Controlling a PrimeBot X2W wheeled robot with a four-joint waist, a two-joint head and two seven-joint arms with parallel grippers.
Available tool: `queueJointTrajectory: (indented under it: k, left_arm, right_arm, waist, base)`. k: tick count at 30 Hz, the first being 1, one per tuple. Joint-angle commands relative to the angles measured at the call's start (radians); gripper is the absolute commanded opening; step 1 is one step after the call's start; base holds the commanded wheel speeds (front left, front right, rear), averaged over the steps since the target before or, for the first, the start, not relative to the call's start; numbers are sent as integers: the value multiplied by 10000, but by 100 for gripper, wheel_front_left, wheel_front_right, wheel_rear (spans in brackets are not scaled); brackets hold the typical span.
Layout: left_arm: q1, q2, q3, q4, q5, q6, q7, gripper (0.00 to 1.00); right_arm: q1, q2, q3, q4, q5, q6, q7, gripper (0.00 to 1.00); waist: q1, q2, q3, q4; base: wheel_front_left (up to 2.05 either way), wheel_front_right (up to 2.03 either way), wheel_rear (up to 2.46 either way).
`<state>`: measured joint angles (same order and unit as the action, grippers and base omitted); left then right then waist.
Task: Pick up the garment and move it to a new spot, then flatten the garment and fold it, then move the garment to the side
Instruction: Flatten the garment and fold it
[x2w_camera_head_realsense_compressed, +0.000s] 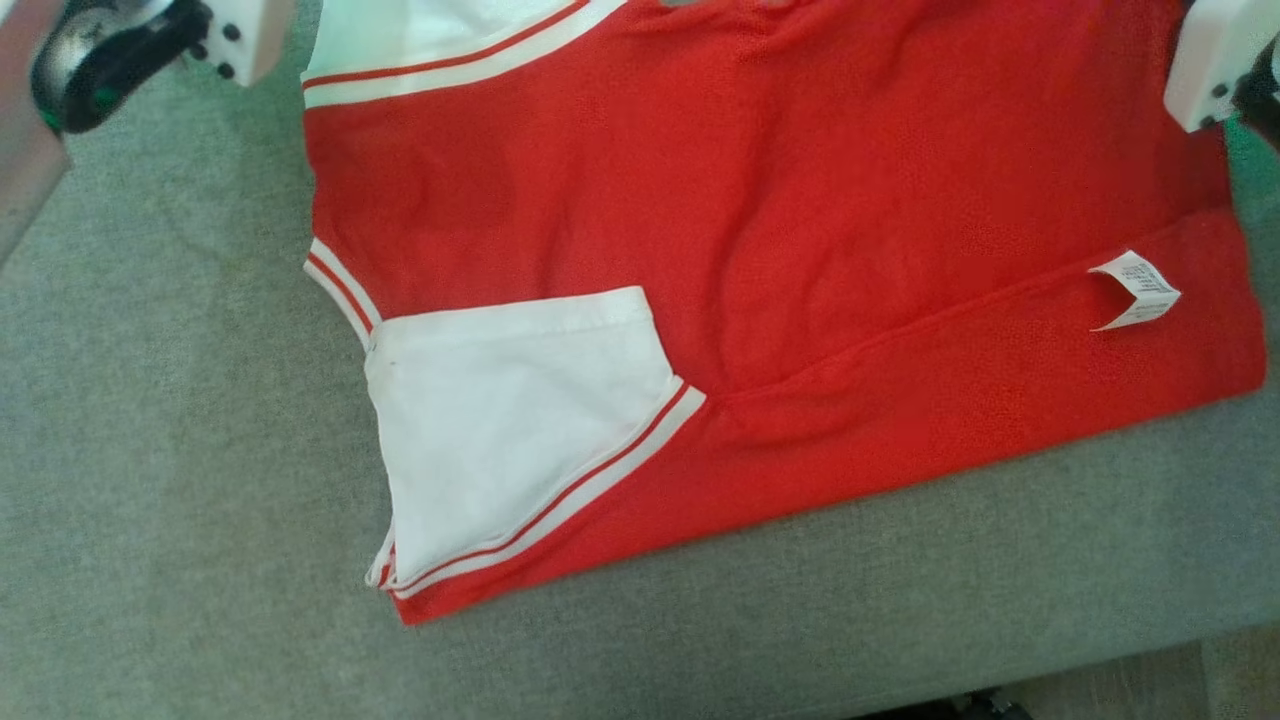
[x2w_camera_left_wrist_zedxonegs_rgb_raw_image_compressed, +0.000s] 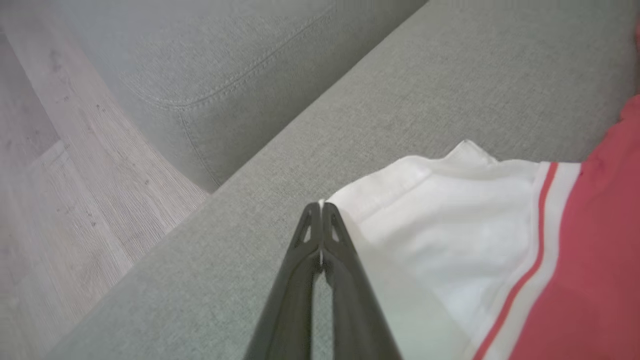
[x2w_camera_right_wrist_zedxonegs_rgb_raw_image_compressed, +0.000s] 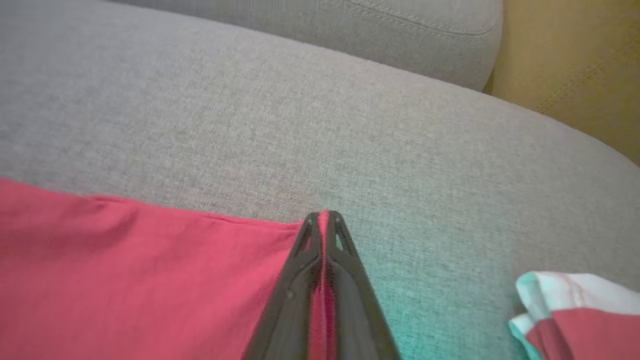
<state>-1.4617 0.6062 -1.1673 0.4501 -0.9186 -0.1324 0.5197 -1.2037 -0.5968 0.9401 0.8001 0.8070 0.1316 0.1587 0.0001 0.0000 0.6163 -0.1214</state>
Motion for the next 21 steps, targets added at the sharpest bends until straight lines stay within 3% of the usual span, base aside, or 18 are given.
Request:
queueJointTrajectory:
  k: [1, 13, 17, 20, 21]
  left_arm:
    - [-713, 431, 365, -141, 153, 18, -271, 0]
    - [-860, 565, 557, -157, 317, 17, -2407, 0]
    - [-204, 984, 475, -890, 163, 57, -2674, 0]
    - [711, 1733, 439, -2087, 76, 446, -3043, 0]
    - [711, 1733, 439, -2087, 76, 446, -3043, 0]
  right_arm:
    - [-64, -232, -102, -65, 271, -9, -304, 0]
    - [449, -822, -656, -328, 1871, -9, -1843, 0]
    - [1101, -1115, -705, -644, 2317, -9, -2181, 0]
    - [1831, -1414, -727, -925, 2612, -9, -2478, 0]
    - [1831, -1414, -727, -925, 2612, -9, -2478, 0]
  waist:
    - [-1, 0, -41, -5]
    - [-1, 0, -658, 179]
    - [-1, 0, -982, 333]
    - [-1, 0, -1368, 483]
    - [-1, 0, -1368, 483]
  base:
    - [0, 0, 0]
    - [0, 0, 0]
    - [0, 0, 0]
    - [0, 0, 0]
    - [0, 0, 0]
